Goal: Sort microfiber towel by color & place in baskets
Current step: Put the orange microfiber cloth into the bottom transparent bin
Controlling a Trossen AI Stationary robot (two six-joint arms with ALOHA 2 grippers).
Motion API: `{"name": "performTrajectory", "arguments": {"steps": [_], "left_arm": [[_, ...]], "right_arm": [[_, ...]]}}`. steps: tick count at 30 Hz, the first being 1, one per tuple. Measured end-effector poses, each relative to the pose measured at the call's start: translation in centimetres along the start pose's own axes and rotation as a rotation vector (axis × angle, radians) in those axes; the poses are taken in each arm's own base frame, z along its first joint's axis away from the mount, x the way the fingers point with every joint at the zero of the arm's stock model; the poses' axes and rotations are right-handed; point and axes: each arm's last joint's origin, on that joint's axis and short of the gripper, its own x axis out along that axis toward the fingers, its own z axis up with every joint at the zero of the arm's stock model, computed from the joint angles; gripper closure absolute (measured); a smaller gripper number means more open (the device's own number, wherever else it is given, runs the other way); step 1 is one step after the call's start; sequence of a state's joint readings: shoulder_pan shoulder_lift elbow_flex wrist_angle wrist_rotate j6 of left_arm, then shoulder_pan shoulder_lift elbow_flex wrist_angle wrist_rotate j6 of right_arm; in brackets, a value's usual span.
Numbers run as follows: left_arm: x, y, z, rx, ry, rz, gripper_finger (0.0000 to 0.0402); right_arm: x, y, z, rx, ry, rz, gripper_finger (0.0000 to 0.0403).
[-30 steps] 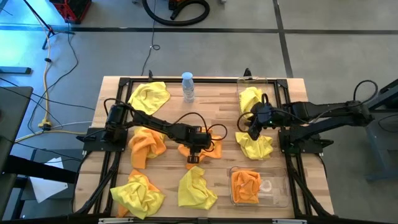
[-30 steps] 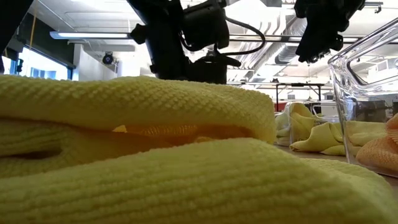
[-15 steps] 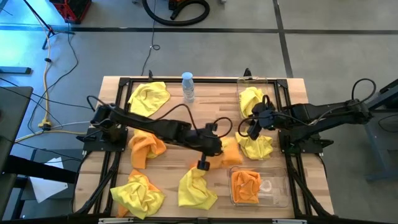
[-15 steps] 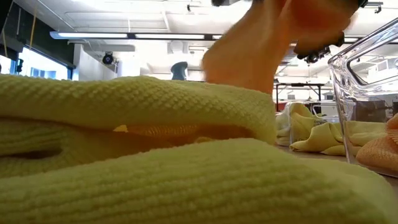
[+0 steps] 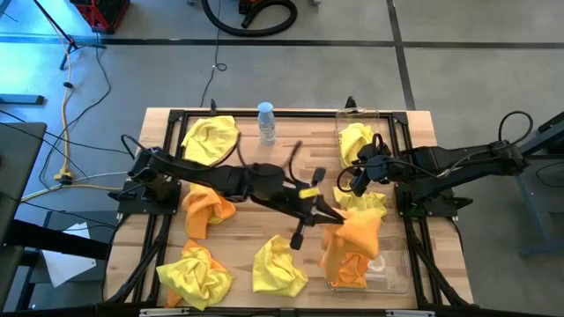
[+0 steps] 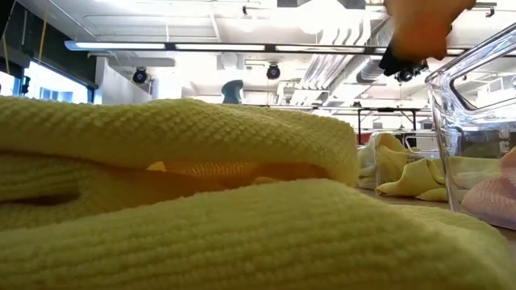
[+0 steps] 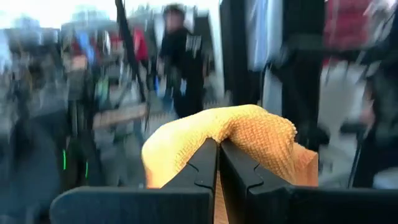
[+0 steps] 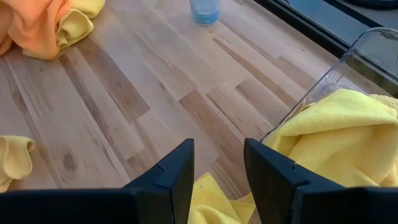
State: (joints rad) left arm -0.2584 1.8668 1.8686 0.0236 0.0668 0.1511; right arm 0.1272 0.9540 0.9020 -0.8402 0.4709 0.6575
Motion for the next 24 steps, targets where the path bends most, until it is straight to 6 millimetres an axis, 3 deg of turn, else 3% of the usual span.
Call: {"name": "performTrajectory", "arguments": {"steps": [4,7,10,17,24], "left_arm": [[-0.2,0.1,1.6,-0.042,-0.160,-0.031,0.0401],[-0.1,0.1,1.7,-0.085,-0.183,-0.044,0.0401],[0.9,-0.3,0.3,-0.134,-0.155,-0.055,0.0401],[5.1,-1.1,-5.8,-0.169,-0.096,-0.064,0.0401],[6.1,-0.2,-7.8,-0.243,-0.088,-0.068,0.0401]], "right_arm": [[0.0,0.0,0.0,0.001,-0.001,-0.001,0.0268],[0.0,0.0,0.0,0.001,-0.001,-0.001,0.0268],[0.0,0.0,0.0,0.001,-0.001,-0.001,0.0268],[0.0,0.0,0.1,0.004,-0.015,-0.011,0.0268],[0.0,-0.1,0.0,0.034,-0.002,-0.013,0.0268]]}}
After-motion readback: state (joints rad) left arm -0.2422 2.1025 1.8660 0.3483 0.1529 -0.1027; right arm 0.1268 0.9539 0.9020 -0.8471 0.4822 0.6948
